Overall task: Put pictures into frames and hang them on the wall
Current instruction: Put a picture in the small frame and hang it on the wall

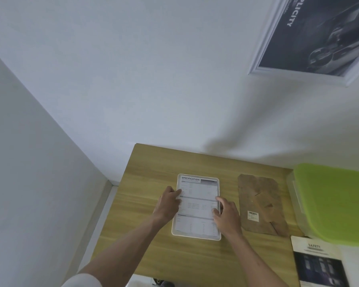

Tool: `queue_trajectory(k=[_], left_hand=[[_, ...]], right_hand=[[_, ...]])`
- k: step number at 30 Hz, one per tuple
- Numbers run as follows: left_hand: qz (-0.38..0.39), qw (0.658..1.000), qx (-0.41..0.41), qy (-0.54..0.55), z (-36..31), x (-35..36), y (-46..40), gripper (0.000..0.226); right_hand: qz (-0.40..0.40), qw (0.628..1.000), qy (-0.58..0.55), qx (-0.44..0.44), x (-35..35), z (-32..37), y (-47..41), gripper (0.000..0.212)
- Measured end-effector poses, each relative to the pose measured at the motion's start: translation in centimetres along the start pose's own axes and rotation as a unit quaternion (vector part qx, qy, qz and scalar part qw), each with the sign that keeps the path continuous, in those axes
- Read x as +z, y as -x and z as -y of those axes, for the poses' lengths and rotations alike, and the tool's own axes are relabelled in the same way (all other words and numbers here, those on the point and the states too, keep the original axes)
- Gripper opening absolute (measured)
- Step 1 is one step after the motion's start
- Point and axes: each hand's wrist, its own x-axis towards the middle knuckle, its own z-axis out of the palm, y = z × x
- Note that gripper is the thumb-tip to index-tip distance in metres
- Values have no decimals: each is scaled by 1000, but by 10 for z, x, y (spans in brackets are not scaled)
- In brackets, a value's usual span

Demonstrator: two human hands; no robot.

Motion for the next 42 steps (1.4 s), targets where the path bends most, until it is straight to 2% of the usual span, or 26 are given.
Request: queue_trajectory(k=[7, 13, 18, 25, 30, 33, 36, 39, 42], left_hand=[[4, 1000, 0, 13, 1, -2, -2, 46], [-6, 1000, 4, 2, 3, -8, -4, 44], [-64, 997, 30, -23, -8, -20, -3, 47], [-131, 989, 70, 1, -65, 6, -1, 36], [-79, 992, 97, -14, -124, 66, 3, 38], [-16, 998, 51, -31, -156, 101, 6, 45], [31, 999, -15, -35, -182, 130, 6, 46], [23, 997, -76, -22, -201, 149, 4, 38], [-6, 987, -146, 68, -214, 154, 0, 40]], right_hand=[[-4, 1000, -9, 8, 3, 1, -1, 42], [26, 999, -23, 3, -4, -2, -6, 44], [12, 999, -41, -14, -26, -11, -13, 38], [-39, 998, -38, 14, -76, -49, -22, 41], [-59, 997, 25, 43, -109, -93, -27, 44], [-67, 993, 64, 76, -124, -113, -31, 51], [-42, 990, 83, 103, -130, -127, -33, 60], [-22, 991, 72, 107, -133, -131, -34, 69], [-11, 994, 9, 107, -136, -137, -41, 70]])
